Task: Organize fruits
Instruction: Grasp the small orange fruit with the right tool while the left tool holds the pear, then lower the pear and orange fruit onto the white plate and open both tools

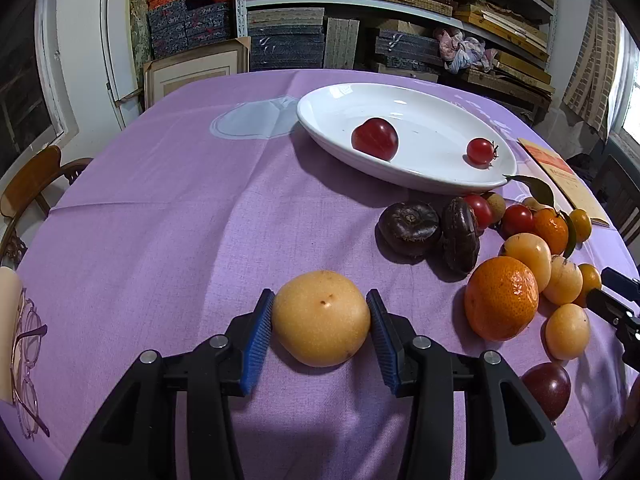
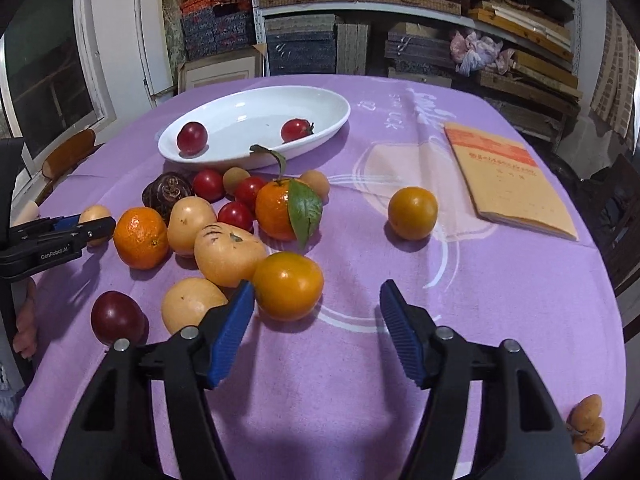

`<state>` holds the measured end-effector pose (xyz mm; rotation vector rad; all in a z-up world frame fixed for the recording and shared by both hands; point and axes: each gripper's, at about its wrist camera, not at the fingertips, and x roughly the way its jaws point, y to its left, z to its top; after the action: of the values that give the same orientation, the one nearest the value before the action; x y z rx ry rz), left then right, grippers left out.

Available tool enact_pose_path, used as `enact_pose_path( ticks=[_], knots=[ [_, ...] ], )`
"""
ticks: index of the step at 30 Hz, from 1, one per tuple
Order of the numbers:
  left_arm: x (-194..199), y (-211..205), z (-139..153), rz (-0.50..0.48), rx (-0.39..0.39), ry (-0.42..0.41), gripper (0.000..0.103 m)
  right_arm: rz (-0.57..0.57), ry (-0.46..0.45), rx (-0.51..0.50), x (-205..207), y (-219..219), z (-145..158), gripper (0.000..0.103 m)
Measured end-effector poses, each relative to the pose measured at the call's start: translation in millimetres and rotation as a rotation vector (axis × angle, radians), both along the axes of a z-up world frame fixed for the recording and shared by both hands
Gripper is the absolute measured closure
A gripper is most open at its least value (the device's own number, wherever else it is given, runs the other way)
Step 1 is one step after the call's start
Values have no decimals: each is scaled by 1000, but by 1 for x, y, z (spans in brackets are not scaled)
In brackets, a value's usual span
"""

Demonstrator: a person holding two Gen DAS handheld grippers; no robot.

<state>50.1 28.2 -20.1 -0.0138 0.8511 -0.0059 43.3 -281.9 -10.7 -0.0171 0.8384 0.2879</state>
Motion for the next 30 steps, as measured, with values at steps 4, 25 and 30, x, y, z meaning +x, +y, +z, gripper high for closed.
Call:
enact_pose_path(
  ticks=[4,25,30],
  knots=[
    [0,-1,0,-3,2,0,56,34,7,-14,4,10,0,52],
    [-1,-11,24,-56,-39,-68,56,45,-52,121,5,-5,36,64],
    [38,-37,49,-109,-32,-76,56,87,-77,77,46,19,71,64]
  ],
)
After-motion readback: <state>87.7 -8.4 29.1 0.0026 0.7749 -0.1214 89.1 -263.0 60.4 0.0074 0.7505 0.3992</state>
